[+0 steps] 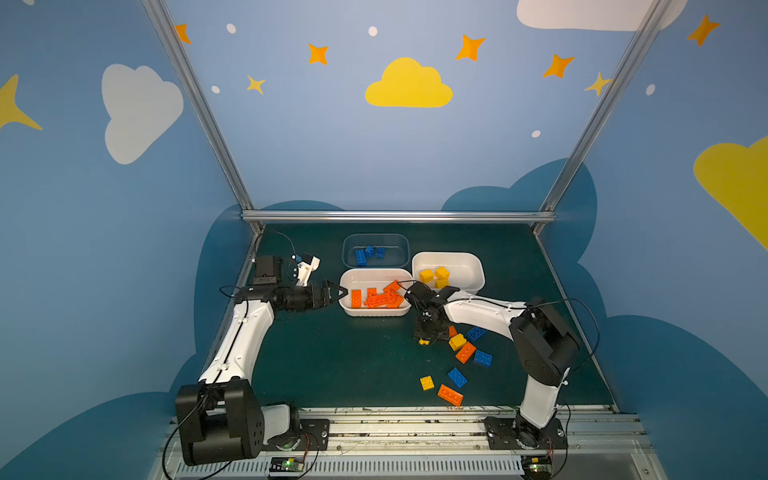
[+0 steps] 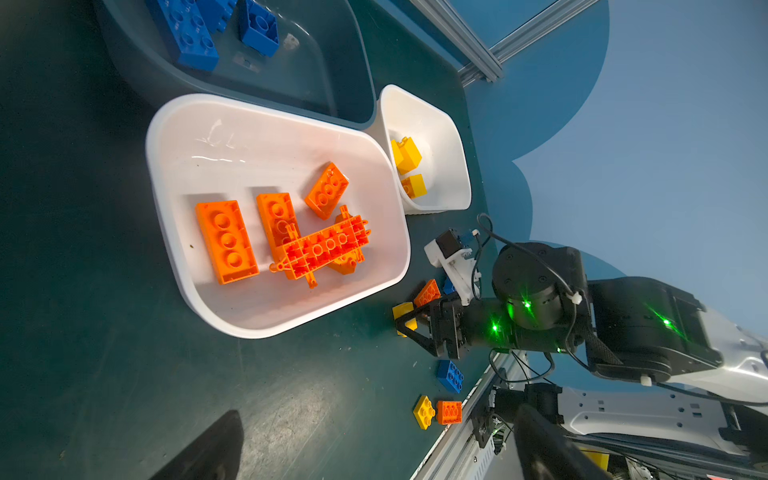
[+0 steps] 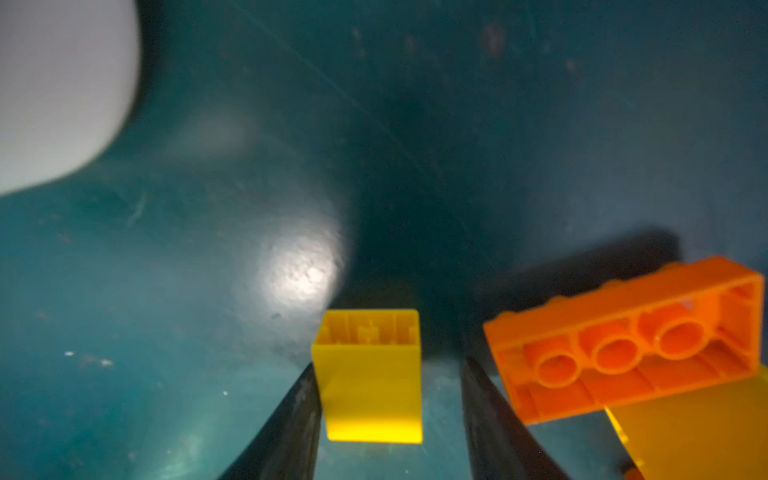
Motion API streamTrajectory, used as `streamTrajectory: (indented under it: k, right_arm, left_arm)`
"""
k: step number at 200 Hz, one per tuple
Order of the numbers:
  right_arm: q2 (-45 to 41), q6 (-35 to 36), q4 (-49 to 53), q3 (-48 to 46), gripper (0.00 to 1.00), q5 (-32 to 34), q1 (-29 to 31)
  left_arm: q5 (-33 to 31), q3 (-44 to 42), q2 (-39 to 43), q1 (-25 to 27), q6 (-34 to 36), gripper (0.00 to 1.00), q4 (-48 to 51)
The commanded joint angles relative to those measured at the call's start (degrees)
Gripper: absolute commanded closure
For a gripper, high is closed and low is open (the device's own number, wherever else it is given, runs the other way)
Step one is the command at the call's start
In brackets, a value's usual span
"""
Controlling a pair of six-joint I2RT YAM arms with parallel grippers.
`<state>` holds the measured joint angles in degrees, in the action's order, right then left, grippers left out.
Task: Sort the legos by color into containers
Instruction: 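Lower the right gripper to a yellow brick by the pile and grasp it, then carry the yellow brick into the yellow-brick bin and release it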
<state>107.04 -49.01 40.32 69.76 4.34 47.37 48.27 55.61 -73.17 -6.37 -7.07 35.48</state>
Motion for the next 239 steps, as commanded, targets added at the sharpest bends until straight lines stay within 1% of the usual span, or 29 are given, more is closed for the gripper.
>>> streamTrajectory:
  k: [1,24,37,47,61,80,102,120,134,149,169,182,211,239]
  right_arm:
    - [1.4,-0.5,2.8,2.1,0.53,3.0,0.6]
    - [1.4,0.9,3.0,2.0,0.64,3.9,0.1]
    - [0.9,2.0,2.4,1.8,0.70,3.4,-0.2]
    - [0.0,2.5,2.2,1.9,0.75,2.5,-0.3]
    - [-2.3,3.9,2.6,2.2,0.79,2.0,-0.6]
    - [-6.4,6.4,4.5,3.1,0.81,3.1,-2.0]
    - [-10.3,10.4,5.4,4.7,0.82,3.8,-6.5]
    - [-10.6,15.4,6.2,8.2,0.83,3.8,-10.5]
    - [-9.3,19.2,6.3,11.3,0.83,3.0,-14.0]
    - [-6.6,23.3,6.5,15.5,0.82,0.0,-18.0]
    - [-2.0,26.7,7.8,21.6,0.83,-3.3,-22.0]
    - [1.2,28.1,8.3,25.2,0.83,-4.3,-23.8]
    - [7.9,31.4,9.8,31.9,0.83,-3.1,-26.6]
    - [13.4,34.5,10.5,36.9,0.82,-1.1,-27.7]
  left_arm:
    - [1.4,-0.2,1.0,-0.1,0.5,0.00,-0.4]
    - [1.5,-0.1,0.5,-0.1,0.8,0.00,-0.2]
    - [1.7,0.1,0.4,-0.1,0.6,0.00,-0.3]
    - [2.0,0.4,0.5,-0.1,0.4,0.00,-0.3]
    - [2.3,0.9,0.7,-0.1,0.1,0.00,-0.2]
    - [2.9,2.0,0.7,-0.1,0.0,0.00,1.0]
    - [4.1,2.1,1.2,0.0,-1.2,0.00,0.6]
    - [4.7,1.8,1.2,0.0,-2.2,0.00,-0.4]
    - [5.2,1.5,1.0,0.4,-3.0,0.00,-1.3]
    - [5.5,1.2,0.8,0.9,-3.8,0.00,-2.2]
    - [5.9,0.5,0.8,1.6,-5.3,0.00,-4.4]
    - [6.1,0.3,0.6,2.2,-6.0,0.00,-5.4]
    - [6.1,0.3,-0.4,3.7,-7.4,0.00,-7.3]
    - [6.3,0.3,-1.0,4.1,-7.9,0.00,-8.2]
